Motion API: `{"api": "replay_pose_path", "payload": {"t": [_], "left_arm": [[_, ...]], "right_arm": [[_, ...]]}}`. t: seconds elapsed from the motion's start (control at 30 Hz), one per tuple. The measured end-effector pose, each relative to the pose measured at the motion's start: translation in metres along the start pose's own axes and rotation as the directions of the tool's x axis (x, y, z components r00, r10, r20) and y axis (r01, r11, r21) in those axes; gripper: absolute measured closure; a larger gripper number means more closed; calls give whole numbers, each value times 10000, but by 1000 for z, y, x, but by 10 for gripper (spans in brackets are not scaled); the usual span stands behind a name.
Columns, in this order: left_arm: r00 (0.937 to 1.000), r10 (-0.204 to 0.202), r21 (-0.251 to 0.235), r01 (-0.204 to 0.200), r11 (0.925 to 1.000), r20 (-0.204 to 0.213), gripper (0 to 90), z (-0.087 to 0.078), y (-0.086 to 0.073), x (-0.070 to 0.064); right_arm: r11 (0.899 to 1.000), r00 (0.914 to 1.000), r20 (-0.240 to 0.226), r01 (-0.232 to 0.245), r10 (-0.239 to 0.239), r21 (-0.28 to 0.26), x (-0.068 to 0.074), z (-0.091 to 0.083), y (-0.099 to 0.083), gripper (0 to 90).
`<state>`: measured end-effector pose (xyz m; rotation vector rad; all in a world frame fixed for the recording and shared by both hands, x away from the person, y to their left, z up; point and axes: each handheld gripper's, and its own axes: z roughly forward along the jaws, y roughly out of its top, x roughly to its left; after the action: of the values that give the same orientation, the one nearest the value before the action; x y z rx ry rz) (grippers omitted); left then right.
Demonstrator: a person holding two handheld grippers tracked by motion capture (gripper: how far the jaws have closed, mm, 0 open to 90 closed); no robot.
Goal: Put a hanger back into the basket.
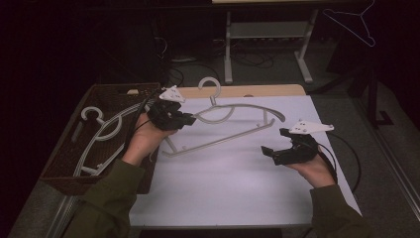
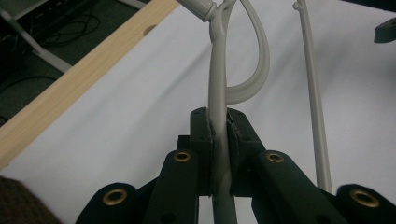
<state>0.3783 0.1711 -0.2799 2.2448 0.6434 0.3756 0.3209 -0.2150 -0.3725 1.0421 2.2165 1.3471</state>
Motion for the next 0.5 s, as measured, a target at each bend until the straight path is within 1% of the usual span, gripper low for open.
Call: {"api": "replay_pose_path", "payload": {"t": [0.03,0.13,0.27,0.4,0.5], "left_arm": [[10000,-34,-11,34,10000,-50,823,-4,-1,2],[9997,-182,-92,181,9998,-163,823,-16,-4,11],[9982,-512,-321,502,9982,-318,824,-31,-8,21],[9950,-809,-503,780,9957,-588,824,-50,-16,34],[9919,-953,-595,905,9941,-836,824,-62,-23,43]], "right_arm": [[10000,10000,29,60,-60,-19,-1,0,0,47],[10000,10000,75,40,-40,-1,-1,1,-1,43],[10000,10000,49,3,-3,30,-1,1,-1,43],[10000,10000,80,16,-16,7,-2,2,-1,43],[10000,9999,105,11,-11,-1,-3,1,-1,43]]}}
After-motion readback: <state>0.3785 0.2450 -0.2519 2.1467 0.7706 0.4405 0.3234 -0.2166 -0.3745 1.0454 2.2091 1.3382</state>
